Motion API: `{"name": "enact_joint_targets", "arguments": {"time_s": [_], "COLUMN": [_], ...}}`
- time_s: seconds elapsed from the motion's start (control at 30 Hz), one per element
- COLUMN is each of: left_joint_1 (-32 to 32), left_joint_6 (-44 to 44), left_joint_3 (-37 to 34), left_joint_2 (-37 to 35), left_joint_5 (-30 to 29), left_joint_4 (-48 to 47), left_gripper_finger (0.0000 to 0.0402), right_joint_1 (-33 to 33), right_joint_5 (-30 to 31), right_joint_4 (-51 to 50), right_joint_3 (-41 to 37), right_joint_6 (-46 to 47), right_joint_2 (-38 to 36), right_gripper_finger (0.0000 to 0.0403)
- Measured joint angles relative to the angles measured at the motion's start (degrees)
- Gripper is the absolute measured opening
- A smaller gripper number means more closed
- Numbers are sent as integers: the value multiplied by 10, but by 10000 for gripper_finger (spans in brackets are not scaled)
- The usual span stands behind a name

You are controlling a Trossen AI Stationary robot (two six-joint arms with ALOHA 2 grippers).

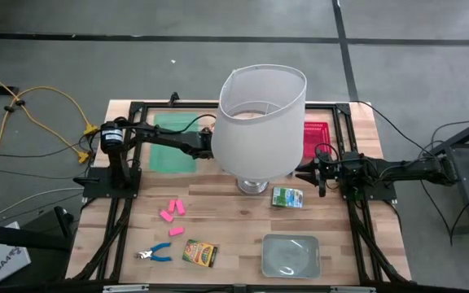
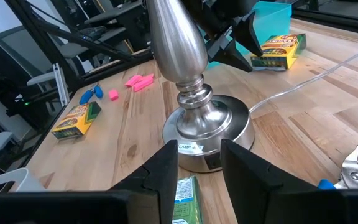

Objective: Pick & Place School Supplies
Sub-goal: Put the yellow crayon box into the green bin

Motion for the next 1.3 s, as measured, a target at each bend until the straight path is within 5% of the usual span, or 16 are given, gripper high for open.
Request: {"name": "enact_joint_targets", "arguments": {"time_s": [1.3], "left_joint_1": [-3], "left_joint_6": [-45], "left_joint_3": [-2], "left_joint_2": [1], "left_joint_5": [-48], "left_joint_4": [-111], "left_gripper_finger": [207], "right_joint_1": [0], "right_joint_5": [0], "right_joint_4": [0], "right_joint_3": [0], "right_joint_6": [0], "right_joint_2": [0], "right_gripper_finger": [113]}}
